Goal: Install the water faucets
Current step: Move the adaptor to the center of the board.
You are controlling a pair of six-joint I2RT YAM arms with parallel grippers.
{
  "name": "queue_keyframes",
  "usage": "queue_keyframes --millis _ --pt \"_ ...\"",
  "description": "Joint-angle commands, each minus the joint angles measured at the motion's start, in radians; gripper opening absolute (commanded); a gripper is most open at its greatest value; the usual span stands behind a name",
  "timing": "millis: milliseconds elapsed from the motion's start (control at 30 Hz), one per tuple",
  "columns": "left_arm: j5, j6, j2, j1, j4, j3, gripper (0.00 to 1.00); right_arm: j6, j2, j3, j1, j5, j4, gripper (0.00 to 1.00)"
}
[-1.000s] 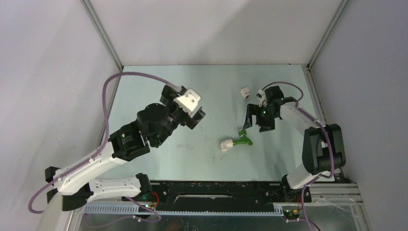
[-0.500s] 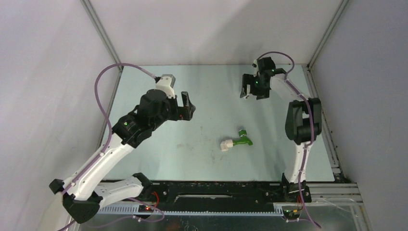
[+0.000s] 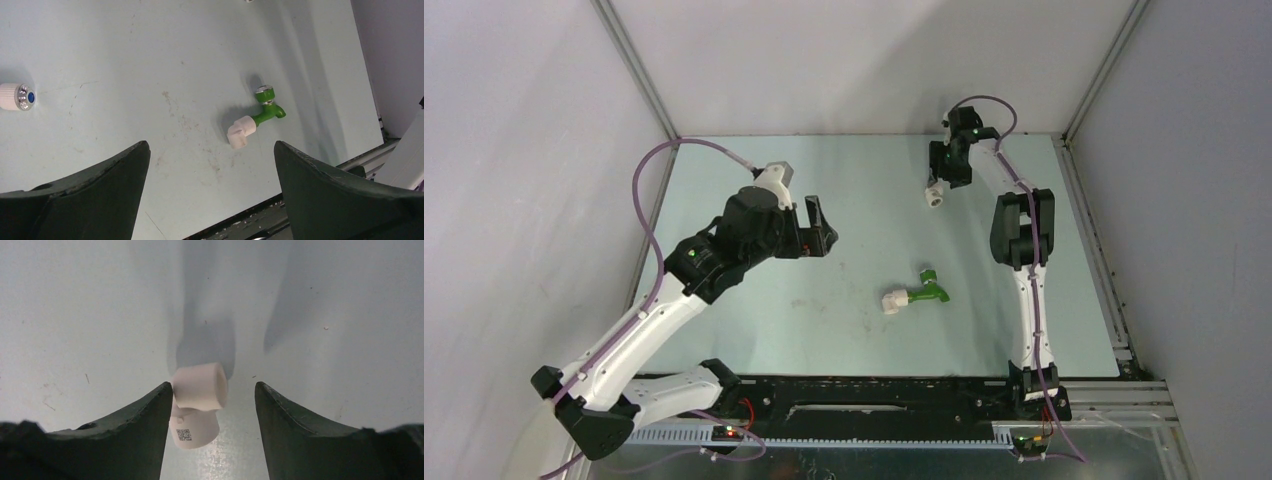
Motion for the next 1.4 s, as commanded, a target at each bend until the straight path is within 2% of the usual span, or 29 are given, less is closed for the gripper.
queue_keyframes --millis 0,133,333,467,600,667,733,800,933,1167,1267,1367 --pt "0.003 -0.030 -0.014 0.010 -0.013 0.030 1.00 -0.028 0.015 0.038 0.012 -0.038 -0.033 0.62" --pt "0.015 -0.035 0.005 0.013 -0.022 0.039 1.00 -0.049 -0.010 -0.026 0.052 -0.095 -0.031 0.55" --pt "0.030 -0.064 0.021 0.012 -0.023 0.024 1.00 -0.027 -0.106 -0.240 0.118 -0.241 0.002 0.25" --pt "0.050 -0.102 0.011 0.014 0.009 -0.022 1.00 -0.021 -0.219 -0.446 0.197 -0.365 0.070 0.21" --pt "0.055 -0.154 -0.007 0.018 0.057 -0.094 1.00 -0.086 -0.320 -0.566 0.341 -0.460 0.097 0.25" --pt "0.074 -0.199 -0.014 0.035 0.075 -0.132 1.00 -0.116 -0.348 -0.579 0.405 -0.468 0.075 0.31" --pt "0.115 -0.252 -0.017 0.065 0.106 -0.176 1.00 -0.125 -0.377 -0.583 0.451 -0.442 0.058 0.47" --pt "0.189 -0.309 -0.020 0.100 0.152 -0.230 1.00 -0.125 -0.411 -0.589 0.477 -0.431 0.066 0.58" --pt "0.277 -0.381 -0.046 0.146 0.265 -0.354 1.00 -0.104 -0.451 -0.588 0.473 -0.406 0.061 0.74" --pt "0.380 -0.364 -0.014 0.191 0.381 -0.467 0.99 0.103 -0.559 -0.756 0.342 -0.599 0.144 0.75" --pt "0.425 -0.322 0.064 0.195 0.420 -0.466 0.93 0.225 -0.613 -0.877 0.313 -0.734 0.225 0.71" --pt "0.463 -0.279 0.173 0.201 0.435 -0.439 0.86 0.307 -0.651 -0.960 0.330 -0.792 0.280 0.69"
